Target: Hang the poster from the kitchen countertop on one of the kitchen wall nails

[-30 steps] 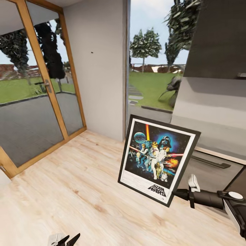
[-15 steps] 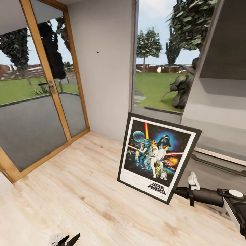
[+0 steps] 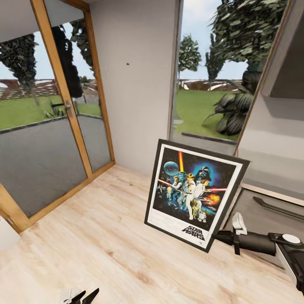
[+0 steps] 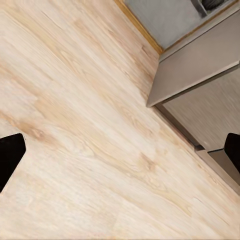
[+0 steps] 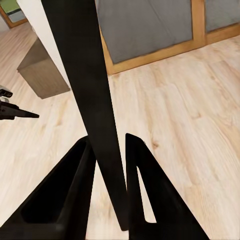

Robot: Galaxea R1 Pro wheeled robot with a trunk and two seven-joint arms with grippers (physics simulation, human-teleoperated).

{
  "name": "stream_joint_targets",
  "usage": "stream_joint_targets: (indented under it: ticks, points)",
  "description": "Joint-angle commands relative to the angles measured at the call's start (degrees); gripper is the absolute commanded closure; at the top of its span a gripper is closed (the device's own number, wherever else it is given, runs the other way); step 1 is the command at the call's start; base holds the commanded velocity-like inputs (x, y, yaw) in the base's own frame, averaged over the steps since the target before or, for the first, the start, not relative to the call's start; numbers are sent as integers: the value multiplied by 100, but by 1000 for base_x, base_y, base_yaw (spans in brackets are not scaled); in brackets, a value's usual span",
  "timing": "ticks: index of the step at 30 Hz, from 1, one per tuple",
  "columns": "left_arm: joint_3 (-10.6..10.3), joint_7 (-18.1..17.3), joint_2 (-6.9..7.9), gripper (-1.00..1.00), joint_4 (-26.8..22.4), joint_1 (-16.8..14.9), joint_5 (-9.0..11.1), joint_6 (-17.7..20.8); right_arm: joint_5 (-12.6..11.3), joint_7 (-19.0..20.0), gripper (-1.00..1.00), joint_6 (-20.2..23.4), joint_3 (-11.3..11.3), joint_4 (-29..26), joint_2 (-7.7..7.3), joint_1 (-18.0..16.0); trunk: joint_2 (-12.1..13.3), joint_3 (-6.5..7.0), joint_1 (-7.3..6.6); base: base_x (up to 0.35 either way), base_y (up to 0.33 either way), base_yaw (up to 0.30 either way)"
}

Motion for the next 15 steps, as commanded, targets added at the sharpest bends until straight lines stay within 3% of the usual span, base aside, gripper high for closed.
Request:
stream_joint_targets:
  ticks: [1,15]
  points:
    - [-48,-8,1,-100,4,-5,38,-32,-19,28,100,72,-2,-1,-1,-5,-12,-12,6,208,302,0]
    - [-48,-8,2,-100,4,-5,38,-32,-19,28,100,55,5,26,-1,2,-12,-12,6,207,305,0]
